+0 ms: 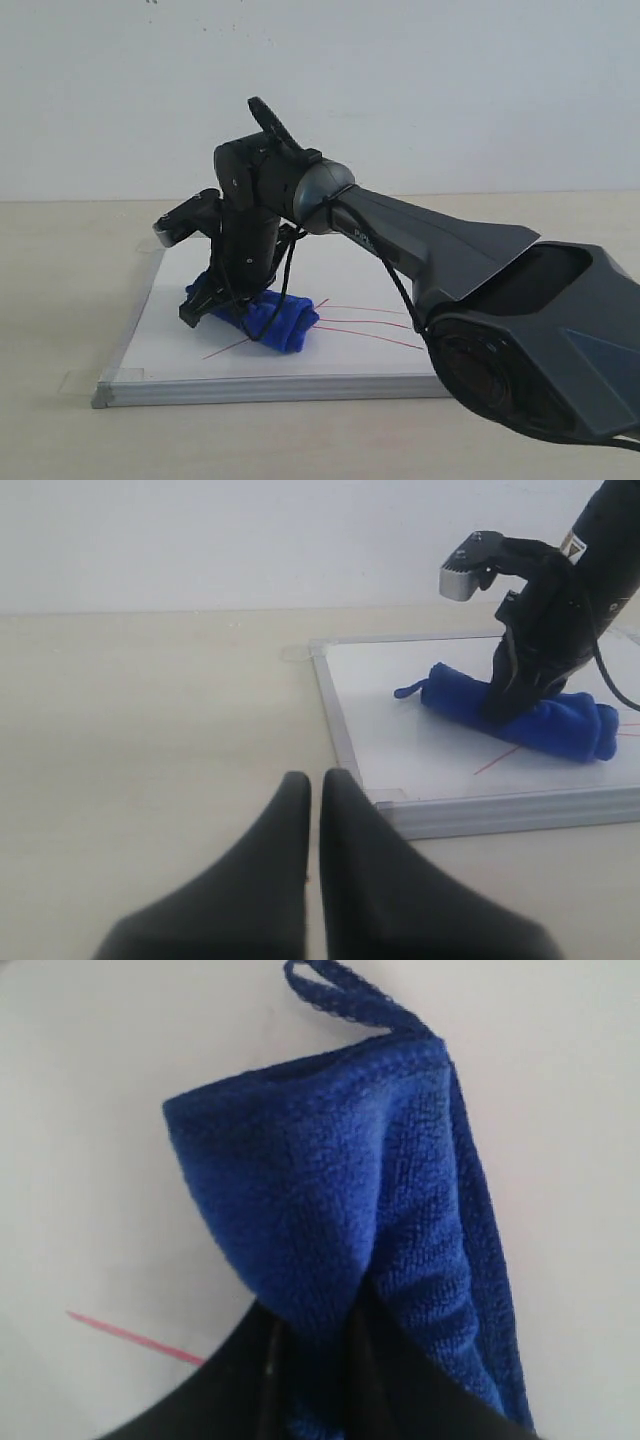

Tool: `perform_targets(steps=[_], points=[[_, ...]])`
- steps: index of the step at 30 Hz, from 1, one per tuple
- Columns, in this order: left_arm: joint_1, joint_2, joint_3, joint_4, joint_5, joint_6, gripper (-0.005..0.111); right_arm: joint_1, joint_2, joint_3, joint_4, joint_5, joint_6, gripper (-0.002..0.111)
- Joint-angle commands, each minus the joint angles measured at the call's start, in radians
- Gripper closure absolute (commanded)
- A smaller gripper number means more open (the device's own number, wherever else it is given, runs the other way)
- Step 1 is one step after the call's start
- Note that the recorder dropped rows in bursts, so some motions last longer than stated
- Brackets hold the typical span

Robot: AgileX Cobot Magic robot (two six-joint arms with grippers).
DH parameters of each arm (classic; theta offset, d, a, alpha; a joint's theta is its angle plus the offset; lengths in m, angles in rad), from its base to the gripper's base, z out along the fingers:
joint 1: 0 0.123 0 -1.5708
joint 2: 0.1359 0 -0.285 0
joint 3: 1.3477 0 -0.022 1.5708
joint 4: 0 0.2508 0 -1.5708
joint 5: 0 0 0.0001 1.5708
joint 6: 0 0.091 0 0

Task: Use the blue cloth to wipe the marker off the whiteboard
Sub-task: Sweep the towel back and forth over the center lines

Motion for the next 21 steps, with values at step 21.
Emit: perform_targets(steps=[21], points=[[0.002,-0.002,0.004,-0.002,0.001,-0.01,0.103,-0.063,-0.01,0.097,0.212,0.037,-0.056,0.108]])
